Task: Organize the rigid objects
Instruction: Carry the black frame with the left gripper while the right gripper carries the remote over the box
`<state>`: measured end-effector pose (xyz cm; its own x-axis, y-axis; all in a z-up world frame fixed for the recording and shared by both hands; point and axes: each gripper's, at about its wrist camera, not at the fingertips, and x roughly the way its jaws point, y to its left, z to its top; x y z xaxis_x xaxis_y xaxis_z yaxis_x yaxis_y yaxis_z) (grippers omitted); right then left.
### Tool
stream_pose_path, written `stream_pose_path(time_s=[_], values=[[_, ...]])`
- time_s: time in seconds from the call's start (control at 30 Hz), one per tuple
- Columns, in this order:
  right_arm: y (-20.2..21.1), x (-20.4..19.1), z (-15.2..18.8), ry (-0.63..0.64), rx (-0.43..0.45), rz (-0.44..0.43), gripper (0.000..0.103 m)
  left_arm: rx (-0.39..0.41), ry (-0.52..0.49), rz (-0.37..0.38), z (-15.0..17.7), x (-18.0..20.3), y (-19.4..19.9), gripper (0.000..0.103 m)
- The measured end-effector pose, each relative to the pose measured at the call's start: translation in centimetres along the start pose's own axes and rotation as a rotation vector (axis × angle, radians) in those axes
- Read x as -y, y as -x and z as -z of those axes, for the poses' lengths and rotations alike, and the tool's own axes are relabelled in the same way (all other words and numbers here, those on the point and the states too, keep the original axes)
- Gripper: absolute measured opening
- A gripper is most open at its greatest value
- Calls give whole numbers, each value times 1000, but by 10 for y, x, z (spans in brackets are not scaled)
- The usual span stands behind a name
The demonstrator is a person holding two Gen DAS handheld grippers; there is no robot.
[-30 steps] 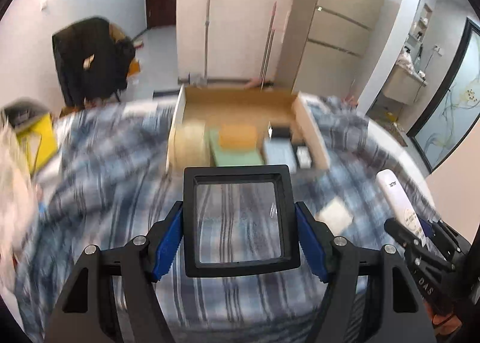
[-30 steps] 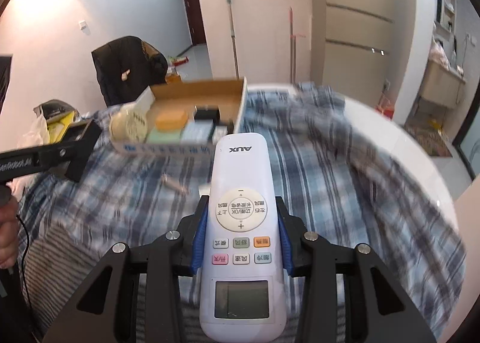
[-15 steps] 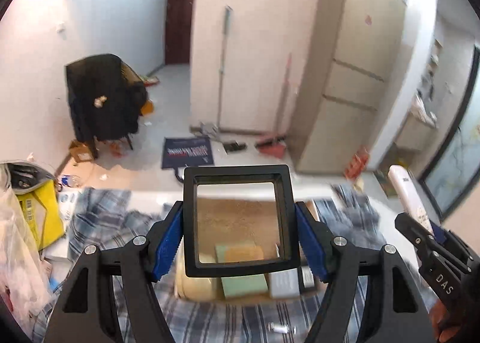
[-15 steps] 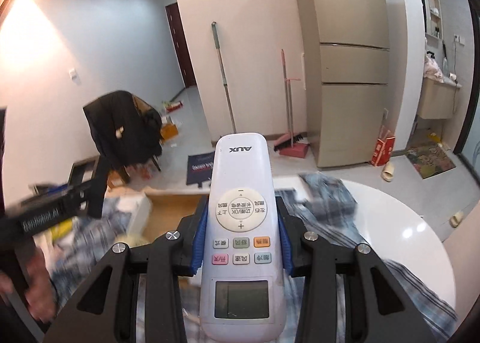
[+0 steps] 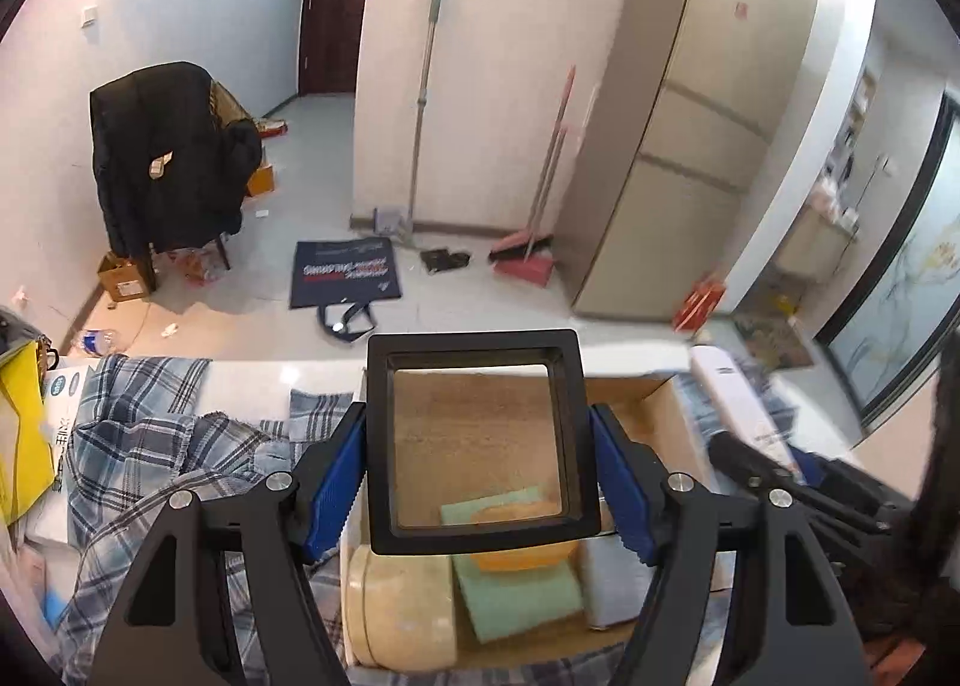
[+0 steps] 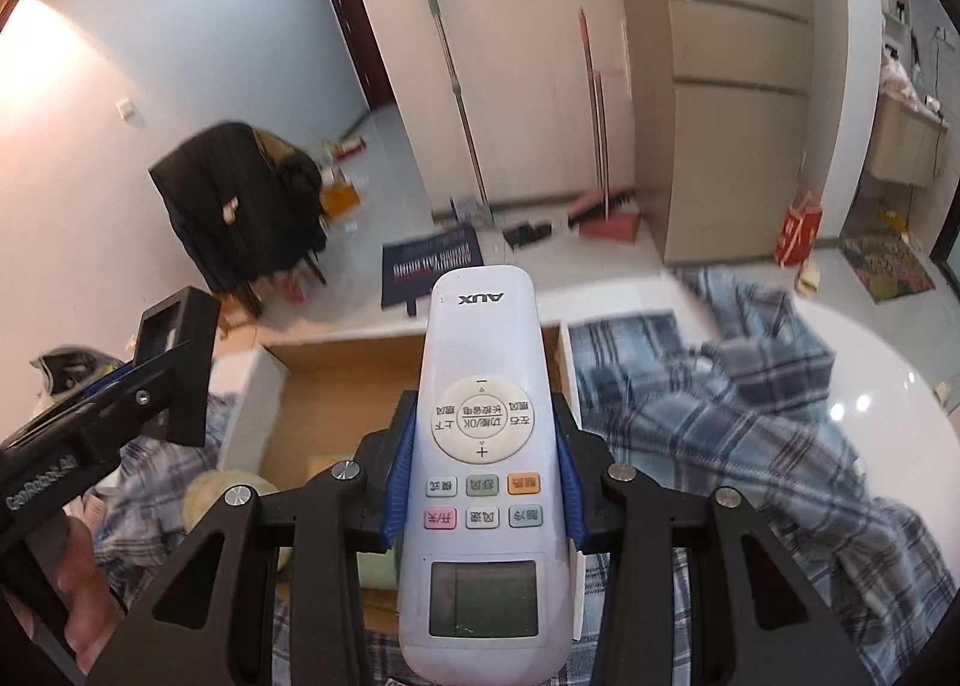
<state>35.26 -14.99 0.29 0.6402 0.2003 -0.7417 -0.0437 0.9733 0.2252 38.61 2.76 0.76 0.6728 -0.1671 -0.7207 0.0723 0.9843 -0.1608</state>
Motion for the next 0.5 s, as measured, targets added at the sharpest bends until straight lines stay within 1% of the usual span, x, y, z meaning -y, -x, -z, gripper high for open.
stream_pose_path(time_s=[0.1, 0.2, 0.3, 0.4, 0.5], values=[[-12, 7, 4, -18, -43, -14, 39, -28, -24, -29, 9, 4, -27, 73], [-14, 10, 6, -23, -53, -12, 39, -36, -6, -45, 16, 1, -47, 73], [-10, 10, 6, -19, -45, -11, 39, -43, -10, -59, 21, -1, -58, 73], [-8, 8, 6, -14, -38, -5, 39, -78, -17, -94, 25, 0, -69, 73], [-8, 9, 4, -16, -41, -7, 39, -72, -11, -89, 24, -1, -68, 73]])
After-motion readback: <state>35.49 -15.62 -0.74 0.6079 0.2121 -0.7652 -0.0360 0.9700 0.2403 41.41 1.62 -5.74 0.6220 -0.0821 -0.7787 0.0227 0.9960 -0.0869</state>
